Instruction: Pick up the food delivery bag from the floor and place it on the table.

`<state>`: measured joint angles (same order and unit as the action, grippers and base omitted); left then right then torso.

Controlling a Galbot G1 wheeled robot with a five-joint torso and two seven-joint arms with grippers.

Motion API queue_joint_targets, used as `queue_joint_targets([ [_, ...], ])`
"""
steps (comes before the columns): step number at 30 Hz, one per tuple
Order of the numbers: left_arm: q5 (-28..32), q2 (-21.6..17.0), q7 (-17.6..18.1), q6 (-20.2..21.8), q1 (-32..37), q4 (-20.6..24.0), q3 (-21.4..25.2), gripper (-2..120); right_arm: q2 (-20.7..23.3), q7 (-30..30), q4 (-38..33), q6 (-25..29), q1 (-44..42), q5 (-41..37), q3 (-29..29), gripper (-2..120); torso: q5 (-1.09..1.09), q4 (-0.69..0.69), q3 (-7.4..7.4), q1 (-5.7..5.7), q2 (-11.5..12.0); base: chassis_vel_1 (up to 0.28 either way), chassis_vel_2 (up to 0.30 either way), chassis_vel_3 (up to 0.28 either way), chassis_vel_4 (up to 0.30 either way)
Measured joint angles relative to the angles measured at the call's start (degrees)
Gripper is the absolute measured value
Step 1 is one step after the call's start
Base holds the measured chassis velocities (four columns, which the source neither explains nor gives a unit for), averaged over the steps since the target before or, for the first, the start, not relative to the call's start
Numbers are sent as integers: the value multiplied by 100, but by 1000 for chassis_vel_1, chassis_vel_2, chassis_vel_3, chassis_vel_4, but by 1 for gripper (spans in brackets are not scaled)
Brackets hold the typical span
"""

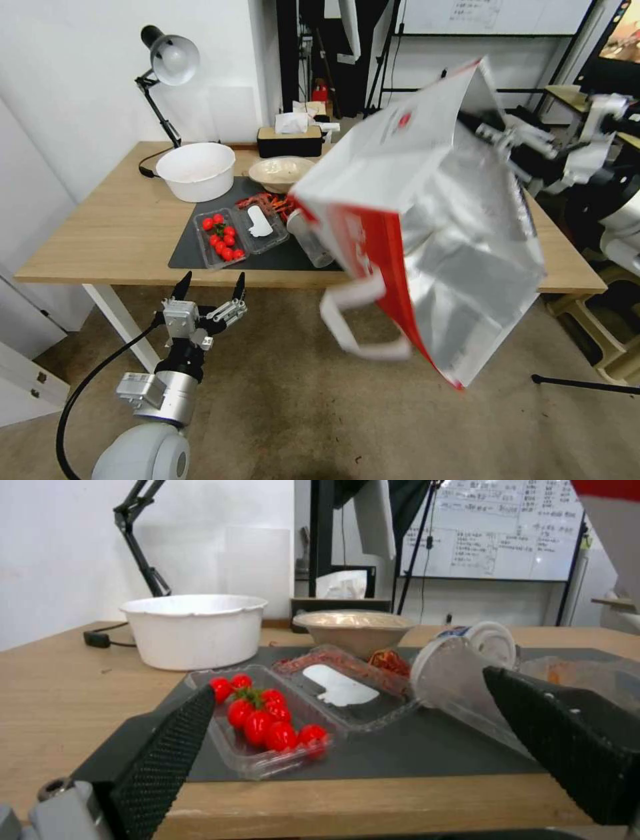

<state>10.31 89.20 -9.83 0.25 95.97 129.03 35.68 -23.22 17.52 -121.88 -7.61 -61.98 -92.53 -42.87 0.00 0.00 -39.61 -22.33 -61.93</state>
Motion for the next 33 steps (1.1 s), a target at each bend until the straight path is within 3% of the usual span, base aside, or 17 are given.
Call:
queue_joint_targets([
  [6, -11, 11, -6, -24, 30, 16, -3, 100, -232, -817, -2, 175, 161, 117, 25, 0, 0, 0, 0, 0, 1, 0, 0, 0, 0],
  [8, -21, 21, -13, -42, 40, 17, -6, 100, -413, -1441, -20, 272, 201, 265, 44, 0, 0, 0, 1, 1, 1, 0, 0, 0, 0],
  [13, -52, 31, -28, -44, 42, 17, -30, 100, -667, -2239, 16, 334, 240, 432, 121, 0, 0, 0, 1, 1, 2, 0, 0, 0, 0],
  [20, -80, 46, -45, -44, 45, 17, -54, 100, -948, -2942, 90, 324, 344, 443, 281, 0, 0, 0, 2, 1, 3, 0, 0, 0, 0],
  [33, -95, 62, -54, -51, 56, 10, -60, 100, -1176, -3094, 226, 243, 321, 368, 320, 0, 0, 0, 2, 1, 4, 0, 0, 0, 0],
])
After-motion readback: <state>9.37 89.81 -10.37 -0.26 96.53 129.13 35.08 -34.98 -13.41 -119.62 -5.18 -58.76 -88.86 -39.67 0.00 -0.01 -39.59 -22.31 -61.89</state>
